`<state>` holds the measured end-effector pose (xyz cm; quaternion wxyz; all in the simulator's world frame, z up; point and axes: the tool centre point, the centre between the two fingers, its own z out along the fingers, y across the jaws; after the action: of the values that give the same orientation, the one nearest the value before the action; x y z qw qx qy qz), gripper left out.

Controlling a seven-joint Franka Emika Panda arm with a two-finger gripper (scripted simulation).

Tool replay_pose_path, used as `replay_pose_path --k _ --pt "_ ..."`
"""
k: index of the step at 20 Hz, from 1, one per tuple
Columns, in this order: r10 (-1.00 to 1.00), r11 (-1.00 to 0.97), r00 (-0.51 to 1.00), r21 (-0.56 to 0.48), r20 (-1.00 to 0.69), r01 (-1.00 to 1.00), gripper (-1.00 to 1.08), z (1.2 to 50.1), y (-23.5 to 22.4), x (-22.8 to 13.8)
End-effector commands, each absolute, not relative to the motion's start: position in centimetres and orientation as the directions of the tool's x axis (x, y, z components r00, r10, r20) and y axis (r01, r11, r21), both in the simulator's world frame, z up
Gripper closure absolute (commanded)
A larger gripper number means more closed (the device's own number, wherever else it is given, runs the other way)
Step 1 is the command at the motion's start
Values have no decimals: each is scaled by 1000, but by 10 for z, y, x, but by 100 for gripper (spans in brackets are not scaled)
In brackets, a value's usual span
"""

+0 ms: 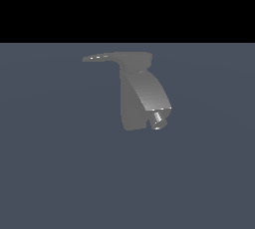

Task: Turn on the faucet by rotating a designated handle.

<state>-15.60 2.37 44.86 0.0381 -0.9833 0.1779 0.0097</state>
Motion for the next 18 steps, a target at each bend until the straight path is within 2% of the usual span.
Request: replay_pose_path --k 1,18 --pt "-400 -912 915 -77 -41 -402 108 440 31 -140" --pt "-714 -694 697 -60 -70 -717 108 363 85 -47"
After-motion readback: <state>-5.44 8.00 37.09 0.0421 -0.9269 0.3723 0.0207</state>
